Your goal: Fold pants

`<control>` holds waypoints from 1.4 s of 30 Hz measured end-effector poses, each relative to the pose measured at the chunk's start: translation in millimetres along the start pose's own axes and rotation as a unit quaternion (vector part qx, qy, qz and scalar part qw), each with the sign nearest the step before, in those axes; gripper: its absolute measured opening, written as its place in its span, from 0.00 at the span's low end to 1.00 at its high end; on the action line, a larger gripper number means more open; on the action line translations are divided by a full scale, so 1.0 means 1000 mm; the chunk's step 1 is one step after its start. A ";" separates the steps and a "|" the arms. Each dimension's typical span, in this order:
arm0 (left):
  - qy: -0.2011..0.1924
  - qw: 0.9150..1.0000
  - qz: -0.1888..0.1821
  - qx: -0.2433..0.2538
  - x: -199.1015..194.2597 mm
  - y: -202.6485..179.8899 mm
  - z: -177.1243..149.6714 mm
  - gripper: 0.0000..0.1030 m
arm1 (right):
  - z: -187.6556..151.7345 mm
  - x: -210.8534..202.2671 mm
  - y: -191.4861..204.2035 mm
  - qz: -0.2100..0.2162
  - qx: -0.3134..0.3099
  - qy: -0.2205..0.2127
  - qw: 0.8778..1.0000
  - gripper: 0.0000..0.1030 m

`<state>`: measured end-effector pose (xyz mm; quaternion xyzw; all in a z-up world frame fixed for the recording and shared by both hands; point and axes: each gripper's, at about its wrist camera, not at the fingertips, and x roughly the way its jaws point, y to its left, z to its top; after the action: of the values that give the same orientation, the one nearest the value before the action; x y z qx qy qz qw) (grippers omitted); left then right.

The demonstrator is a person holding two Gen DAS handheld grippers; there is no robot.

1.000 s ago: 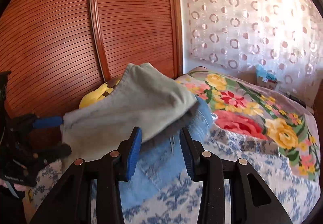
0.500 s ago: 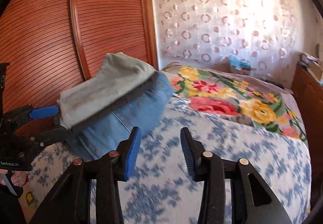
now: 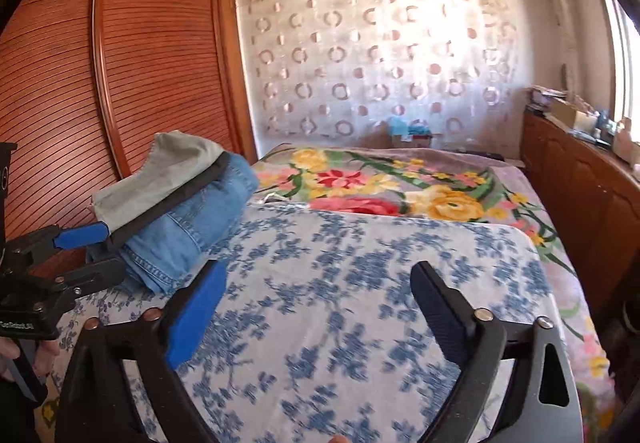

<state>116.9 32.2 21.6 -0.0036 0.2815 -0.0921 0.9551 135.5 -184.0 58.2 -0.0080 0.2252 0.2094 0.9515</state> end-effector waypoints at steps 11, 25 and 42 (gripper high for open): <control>-0.004 1.000 0.004 0.020 -0.020 -0.037 -0.006 0.81 | -0.019 -0.058 0.021 -0.039 0.013 -0.025 0.999 0.94; -0.022 1.000 0.015 0.012 -0.062 -0.058 -0.014 0.81 | -0.044 -0.116 0.043 -0.035 0.011 -0.037 0.999 0.94; -0.053 0.997 0.050 -0.006 -0.108 -0.054 -0.020 0.81 | -0.051 -0.132 0.043 -0.064 0.015 -0.050 0.997 0.94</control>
<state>8.2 -0.7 66.2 0.0001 0.2306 -0.0423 0.9721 -10.8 -202.7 73.1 0.0024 0.1796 0.1449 0.9730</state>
